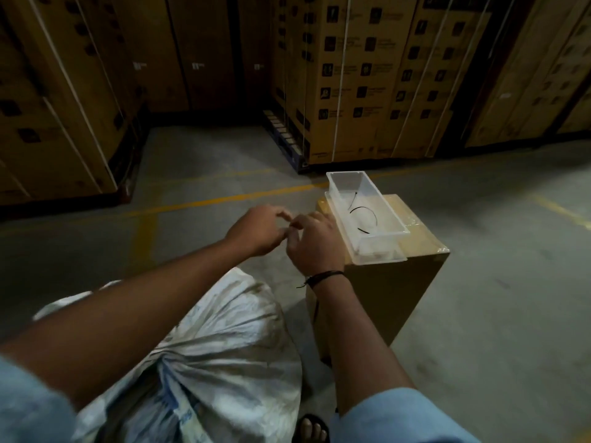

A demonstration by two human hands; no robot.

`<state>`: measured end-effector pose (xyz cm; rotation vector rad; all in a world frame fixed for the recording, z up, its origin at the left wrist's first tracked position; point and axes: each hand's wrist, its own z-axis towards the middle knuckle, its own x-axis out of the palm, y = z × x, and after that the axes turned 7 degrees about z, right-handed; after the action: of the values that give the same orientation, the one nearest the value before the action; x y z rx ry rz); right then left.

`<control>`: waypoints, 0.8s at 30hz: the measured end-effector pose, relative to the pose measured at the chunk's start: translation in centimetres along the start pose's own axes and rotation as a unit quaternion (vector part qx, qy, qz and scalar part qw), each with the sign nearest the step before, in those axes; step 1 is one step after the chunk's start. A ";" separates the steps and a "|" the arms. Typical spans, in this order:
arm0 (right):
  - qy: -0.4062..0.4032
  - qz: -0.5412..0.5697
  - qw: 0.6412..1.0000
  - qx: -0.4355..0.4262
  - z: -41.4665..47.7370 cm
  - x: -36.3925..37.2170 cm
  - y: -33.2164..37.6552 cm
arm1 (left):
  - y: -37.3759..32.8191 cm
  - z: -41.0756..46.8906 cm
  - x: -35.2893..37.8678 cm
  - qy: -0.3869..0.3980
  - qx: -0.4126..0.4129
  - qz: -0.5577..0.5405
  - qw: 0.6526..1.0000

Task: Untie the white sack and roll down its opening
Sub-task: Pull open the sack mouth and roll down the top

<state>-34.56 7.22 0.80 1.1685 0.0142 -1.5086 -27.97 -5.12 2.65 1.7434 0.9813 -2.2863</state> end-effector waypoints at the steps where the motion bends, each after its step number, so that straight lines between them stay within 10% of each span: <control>1: 0.025 0.007 1.000 -0.010 -0.3 0.7 1.1 | 1.7 -2.2 -0.6 0.002 -0.014 -0.009 1.000; 11: 0.287 0.039 0.947 -0.138 -5.3 9.5 11.9 | 16.7 -23.3 -2.1 -0.032 -0.246 -0.079 0.966; 24: 0.465 0.006 0.856 -0.227 -11.6 16.1 17.4 | 22.3 -26.9 -5.1 -0.212 -0.265 0.049 0.939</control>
<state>-11.39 -3.65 -5.62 1.3778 0.9638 -0.7258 6.04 -9.54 -5.92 1.0096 1.2270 -1.9570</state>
